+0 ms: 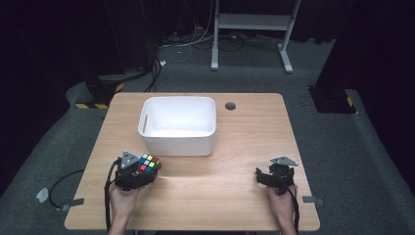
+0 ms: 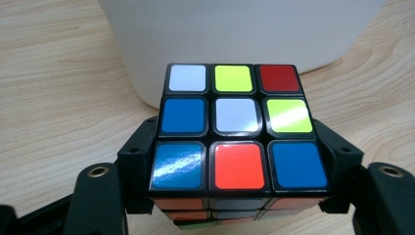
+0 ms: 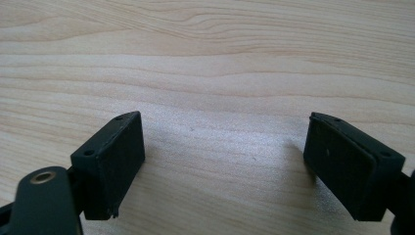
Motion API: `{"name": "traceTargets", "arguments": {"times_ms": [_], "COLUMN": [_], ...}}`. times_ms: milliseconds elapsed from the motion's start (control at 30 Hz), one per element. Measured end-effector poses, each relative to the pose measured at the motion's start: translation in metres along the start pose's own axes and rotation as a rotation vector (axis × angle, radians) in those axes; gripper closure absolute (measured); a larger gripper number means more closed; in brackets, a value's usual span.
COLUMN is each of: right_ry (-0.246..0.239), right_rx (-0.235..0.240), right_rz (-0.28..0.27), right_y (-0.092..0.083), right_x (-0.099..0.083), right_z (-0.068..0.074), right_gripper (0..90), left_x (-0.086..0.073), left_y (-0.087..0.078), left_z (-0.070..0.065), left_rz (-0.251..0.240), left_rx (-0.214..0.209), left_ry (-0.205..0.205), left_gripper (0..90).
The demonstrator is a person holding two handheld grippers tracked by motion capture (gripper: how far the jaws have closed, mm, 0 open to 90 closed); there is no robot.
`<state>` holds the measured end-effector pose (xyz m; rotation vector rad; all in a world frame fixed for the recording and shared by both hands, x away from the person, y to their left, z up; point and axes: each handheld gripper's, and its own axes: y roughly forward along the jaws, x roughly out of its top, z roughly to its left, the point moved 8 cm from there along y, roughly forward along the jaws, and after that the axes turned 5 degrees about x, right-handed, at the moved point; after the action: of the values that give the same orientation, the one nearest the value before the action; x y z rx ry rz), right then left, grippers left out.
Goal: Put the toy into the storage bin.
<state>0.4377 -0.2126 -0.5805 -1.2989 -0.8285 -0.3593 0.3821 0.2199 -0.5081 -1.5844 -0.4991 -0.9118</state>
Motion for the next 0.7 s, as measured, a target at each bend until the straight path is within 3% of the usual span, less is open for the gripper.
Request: {"name": "traceTargets", "arguments": {"times_ms": [700], "right_ry": [0.002], "right_rx": [-0.001], "right_rz": [0.0], "right_y": [0.0], "right_x": [0.0], "right_z": [0.0], "right_gripper": [15.1], "left_x": [0.012], "left_y": [-0.012], "left_z": [-0.009], "left_rz": [-0.011], "left_rx": [-0.047], "left_ry": [0.012], "left_gripper": [33.4]}}
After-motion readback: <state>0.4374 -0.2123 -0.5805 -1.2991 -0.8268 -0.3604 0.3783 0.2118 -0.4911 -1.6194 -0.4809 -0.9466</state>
